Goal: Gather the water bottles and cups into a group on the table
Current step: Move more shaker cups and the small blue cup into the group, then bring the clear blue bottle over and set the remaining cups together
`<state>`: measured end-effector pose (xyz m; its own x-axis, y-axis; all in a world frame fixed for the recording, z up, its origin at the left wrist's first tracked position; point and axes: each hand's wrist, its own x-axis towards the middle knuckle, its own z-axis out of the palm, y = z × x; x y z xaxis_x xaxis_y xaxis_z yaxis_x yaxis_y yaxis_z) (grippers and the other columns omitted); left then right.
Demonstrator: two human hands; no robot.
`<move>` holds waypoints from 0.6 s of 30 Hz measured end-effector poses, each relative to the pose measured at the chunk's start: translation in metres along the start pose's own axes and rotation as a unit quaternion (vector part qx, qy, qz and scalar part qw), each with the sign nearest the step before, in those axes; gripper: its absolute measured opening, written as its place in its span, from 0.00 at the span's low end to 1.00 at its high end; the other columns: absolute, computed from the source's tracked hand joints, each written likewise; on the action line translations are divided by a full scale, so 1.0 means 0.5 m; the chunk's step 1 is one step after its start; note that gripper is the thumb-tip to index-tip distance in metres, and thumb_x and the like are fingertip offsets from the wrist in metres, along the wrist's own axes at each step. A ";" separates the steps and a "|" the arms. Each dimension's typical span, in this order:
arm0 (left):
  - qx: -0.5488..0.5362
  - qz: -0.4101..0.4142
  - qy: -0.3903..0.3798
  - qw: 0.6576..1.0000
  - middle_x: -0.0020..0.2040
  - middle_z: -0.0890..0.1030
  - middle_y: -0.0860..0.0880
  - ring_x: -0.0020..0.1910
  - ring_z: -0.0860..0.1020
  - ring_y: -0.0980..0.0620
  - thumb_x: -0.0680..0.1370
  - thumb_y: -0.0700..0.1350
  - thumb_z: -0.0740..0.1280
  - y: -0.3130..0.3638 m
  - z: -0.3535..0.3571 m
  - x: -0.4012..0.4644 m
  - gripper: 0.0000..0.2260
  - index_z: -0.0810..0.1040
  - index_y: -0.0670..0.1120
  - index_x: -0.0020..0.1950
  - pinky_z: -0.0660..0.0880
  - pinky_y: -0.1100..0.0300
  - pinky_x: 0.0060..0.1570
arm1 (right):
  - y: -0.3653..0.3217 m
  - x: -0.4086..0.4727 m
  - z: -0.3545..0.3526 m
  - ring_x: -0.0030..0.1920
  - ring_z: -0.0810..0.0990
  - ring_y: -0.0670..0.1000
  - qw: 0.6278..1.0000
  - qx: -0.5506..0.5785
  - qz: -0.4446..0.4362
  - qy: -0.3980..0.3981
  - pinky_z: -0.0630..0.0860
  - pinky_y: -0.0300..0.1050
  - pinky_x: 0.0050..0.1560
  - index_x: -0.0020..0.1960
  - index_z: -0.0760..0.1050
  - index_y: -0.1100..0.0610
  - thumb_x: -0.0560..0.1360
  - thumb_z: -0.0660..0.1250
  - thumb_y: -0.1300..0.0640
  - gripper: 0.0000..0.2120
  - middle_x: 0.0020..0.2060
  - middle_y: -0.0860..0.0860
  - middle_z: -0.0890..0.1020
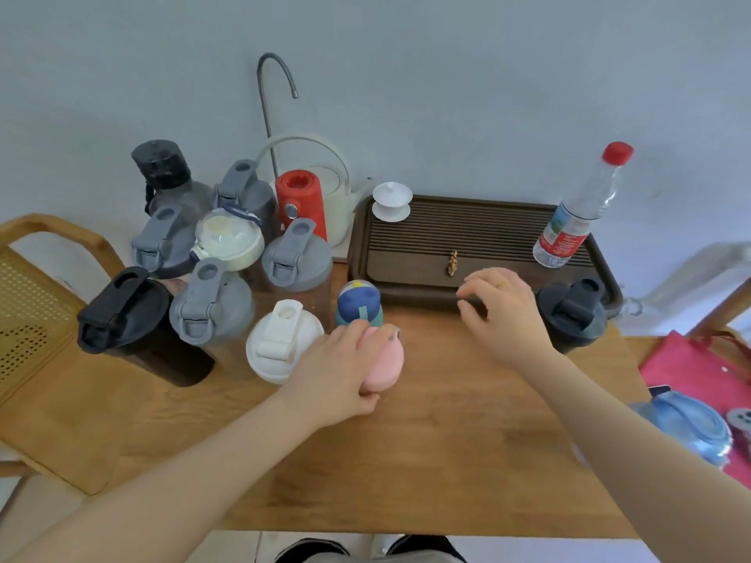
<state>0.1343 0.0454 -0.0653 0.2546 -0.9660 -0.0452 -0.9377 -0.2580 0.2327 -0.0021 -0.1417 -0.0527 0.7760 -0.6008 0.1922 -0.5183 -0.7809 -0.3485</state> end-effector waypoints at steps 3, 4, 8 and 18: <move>0.055 0.013 0.022 0.998 0.58 0.74 0.45 0.56 0.74 0.43 0.61 0.52 0.75 0.005 -0.001 0.014 0.38 0.59 0.50 0.65 0.73 0.53 0.50 | 0.049 -0.011 -0.023 0.72 0.61 0.62 0.985 -0.078 0.079 0.131 0.54 0.61 0.71 0.59 0.74 0.57 0.72 0.68 0.56 0.17 0.66 0.58 0.72; 0.078 0.013 0.026 0.996 0.54 0.77 0.44 0.52 0.77 0.43 0.56 0.53 0.77 0.007 0.002 0.019 0.39 0.63 0.49 0.61 0.76 0.53 0.45 | 0.066 -0.012 -0.031 0.74 0.56 0.63 0.980 -0.090 0.130 0.124 0.50 0.62 0.72 0.64 0.70 0.55 0.72 0.68 0.54 0.22 0.70 0.59 0.67; 0.127 0.014 0.033 0.991 0.58 0.74 0.44 0.58 0.75 0.45 0.56 0.54 0.77 0.033 -0.001 0.036 0.40 0.65 0.48 0.64 0.75 0.54 0.51 | 0.119 -0.012 -0.046 0.75 0.48 0.65 0.942 -0.046 0.332 0.000 0.51 0.65 0.72 0.74 0.51 0.50 0.69 0.70 0.44 0.41 0.76 0.59 0.51; 0.069 -0.011 -0.007 0.998 0.74 0.56 0.45 0.72 0.58 0.45 0.73 0.49 0.65 0.034 0.007 0.046 0.32 0.53 0.50 0.73 0.60 0.52 0.68 | 0.062 0.021 -0.013 0.66 0.61 0.64 0.980 0.002 0.180 -0.084 0.72 0.57 0.58 0.68 0.60 0.45 0.68 0.72 0.49 0.33 0.68 0.57 0.60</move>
<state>0.1233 0.0190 -0.0657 0.2723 -0.9602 -0.0616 -0.9561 -0.2772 0.0950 -0.0123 -0.1735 -0.0556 0.5912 -0.8007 -0.0969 -0.7684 -0.5228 -0.3691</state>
